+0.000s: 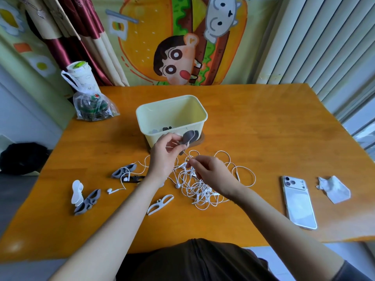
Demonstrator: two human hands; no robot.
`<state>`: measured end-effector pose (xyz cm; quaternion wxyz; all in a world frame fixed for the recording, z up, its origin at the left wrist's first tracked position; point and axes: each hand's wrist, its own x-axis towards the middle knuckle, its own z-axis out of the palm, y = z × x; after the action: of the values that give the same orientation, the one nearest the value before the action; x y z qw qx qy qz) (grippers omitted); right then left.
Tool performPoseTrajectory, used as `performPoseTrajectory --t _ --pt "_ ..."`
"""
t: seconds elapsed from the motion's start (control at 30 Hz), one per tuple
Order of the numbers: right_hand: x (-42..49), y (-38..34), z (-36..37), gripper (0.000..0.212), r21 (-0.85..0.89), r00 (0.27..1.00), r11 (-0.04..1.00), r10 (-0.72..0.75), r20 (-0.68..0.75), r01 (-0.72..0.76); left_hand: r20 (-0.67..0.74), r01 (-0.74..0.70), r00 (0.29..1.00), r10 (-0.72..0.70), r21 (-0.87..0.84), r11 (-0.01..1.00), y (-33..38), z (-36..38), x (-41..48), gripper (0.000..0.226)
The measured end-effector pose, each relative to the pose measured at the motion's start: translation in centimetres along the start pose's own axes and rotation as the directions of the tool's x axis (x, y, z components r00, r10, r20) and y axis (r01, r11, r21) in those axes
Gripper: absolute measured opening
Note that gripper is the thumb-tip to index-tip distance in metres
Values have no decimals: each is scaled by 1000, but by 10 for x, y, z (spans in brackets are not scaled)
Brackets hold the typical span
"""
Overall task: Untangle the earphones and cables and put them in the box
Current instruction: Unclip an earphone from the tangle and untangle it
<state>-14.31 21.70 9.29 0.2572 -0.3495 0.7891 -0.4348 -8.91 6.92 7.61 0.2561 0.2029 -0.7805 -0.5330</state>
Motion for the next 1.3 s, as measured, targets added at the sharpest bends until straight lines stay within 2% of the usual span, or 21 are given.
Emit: performPoseTrajectory --t 0.1,0.17,0.27,0.37,0.5,0.67,0.77,0.9,1.0,1.1,1.2,1.3 --pt "-3 1 -8 25 -110 997 994 -16 79 25 3 -41 999 42 227 973 -15 -13 2 13" --pt "-1 1 -20 25 -139 998 990 -28 62 37 84 -62 996 35 346 936 -21 -21 2 13" --pt "8 3 -41 24 -193 998 979 -61 -7 59 230 -49 972 -42 372 927 -21 -25 -4 17" --pt "18 7 -56 21 -207 994 976 -79 -73 62 332 35 937 -109 220 975 -11 -22 -7 22" --pt "25 5 -64 17 -117 987 992 -70 -147 53 465 125 879 -108 -4 992 3 -19 -11 28" --pt "25 4 -67 12 -64 964 995 -93 -248 79 439 174 887 -143 -31 984 5 -17 -11 21" --pt "27 6 -68 11 -51 959 997 -72 -273 60 479 204 865 -148 -67 977 6 -19 -12 22" --pt "29 10 -61 15 68 953 997 -9 -304 31 517 251 852 -82 -264 931 14 -15 -13 21" --pt "25 12 -45 25 107 970 994 37 -239 -11 485 307 873 -51 -464 831 23 -11 -9 15" --pt "18 13 -23 35 114 988 992 66 -139 -50 453 331 891 -38 -591 735 26 -10 -4 16" --pt "11 12 -8 38 147 993 985 104 -62 -94 382 357 916 -125 -630 690 21 -7 -3 20" --pt "8 10 0 37 158 991 980 130 -23 -125 351 405 911 -216 -662 630 17 -1 -6 19"
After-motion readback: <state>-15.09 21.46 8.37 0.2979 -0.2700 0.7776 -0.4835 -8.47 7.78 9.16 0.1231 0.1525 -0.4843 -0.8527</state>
